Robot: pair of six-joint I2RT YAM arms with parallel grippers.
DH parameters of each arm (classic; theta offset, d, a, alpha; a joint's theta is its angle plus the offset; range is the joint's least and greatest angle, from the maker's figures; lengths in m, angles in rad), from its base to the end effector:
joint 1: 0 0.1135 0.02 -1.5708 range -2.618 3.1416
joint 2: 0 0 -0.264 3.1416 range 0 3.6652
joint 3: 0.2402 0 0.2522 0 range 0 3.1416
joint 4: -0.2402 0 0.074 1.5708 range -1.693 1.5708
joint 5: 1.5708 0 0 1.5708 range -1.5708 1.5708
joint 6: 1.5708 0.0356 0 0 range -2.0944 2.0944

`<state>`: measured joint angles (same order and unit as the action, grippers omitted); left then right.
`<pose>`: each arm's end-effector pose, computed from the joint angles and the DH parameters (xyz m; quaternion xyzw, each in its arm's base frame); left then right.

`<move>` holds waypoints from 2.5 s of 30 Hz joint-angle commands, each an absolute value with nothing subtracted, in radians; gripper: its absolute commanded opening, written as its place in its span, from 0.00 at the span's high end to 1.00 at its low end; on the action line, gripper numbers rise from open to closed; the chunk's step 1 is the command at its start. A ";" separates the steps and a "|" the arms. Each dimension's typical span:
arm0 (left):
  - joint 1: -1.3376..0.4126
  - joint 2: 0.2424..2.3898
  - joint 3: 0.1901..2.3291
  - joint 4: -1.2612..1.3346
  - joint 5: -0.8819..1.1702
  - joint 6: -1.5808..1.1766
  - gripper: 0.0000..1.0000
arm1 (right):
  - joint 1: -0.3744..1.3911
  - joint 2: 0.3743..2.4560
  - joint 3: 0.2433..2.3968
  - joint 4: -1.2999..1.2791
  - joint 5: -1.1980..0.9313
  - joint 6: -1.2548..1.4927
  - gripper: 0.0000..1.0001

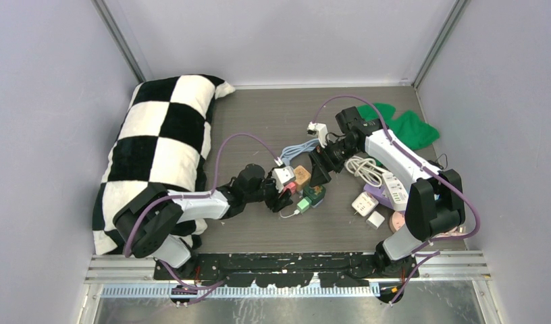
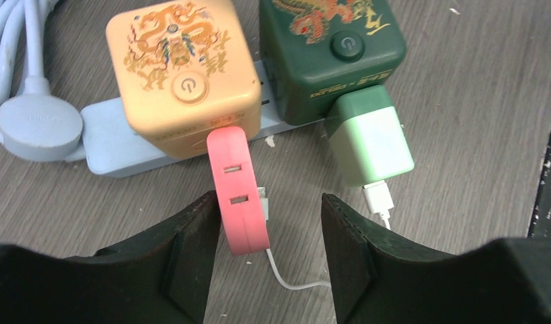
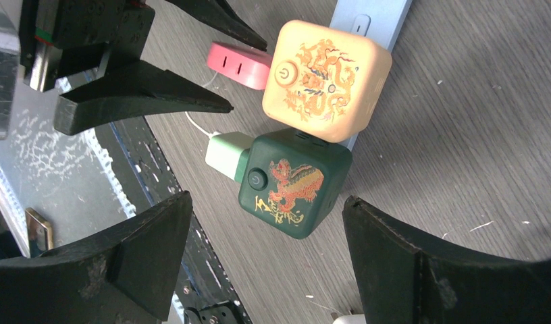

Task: Pull the plug off the socket
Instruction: Remove the plug from the socket.

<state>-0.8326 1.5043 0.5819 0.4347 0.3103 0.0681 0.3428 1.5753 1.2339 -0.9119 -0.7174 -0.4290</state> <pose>0.1895 -0.2244 0.1673 0.4402 0.7275 -0.3128 0.4231 0.2780 0.1241 0.2562 -0.3994 0.8357 0.3399 0.1628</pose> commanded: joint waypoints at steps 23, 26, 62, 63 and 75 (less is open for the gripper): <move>-0.896 1.580 0.520 0.688 0.070 -0.151 0.64 | 0.392 1.655 1.235 -0.664 -0.598 -0.110 0.11; -0.896 1.586 0.518 0.695 0.064 -0.156 0.68 | 0.413 1.689 1.265 -0.681 -0.594 -0.114 0.11; -0.896 1.520 0.564 0.525 0.009 -0.157 1.00 | 0.507 1.796 1.343 -0.725 -0.422 -0.149 0.47; -0.896 1.511 0.577 0.491 0.007 -0.153 1.00 | 0.507 1.796 1.341 -0.724 -0.420 -0.149 0.50; -0.905 1.461 0.620 0.379 -0.075 -0.140 1.00 | 0.509 1.806 1.337 -0.722 -0.414 -0.143 0.76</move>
<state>-0.9096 1.5242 0.6117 0.3687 -0.0116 -0.1413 0.5041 1.8149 1.3464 -0.7341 -0.4713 -0.1196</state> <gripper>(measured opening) 0.225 0.669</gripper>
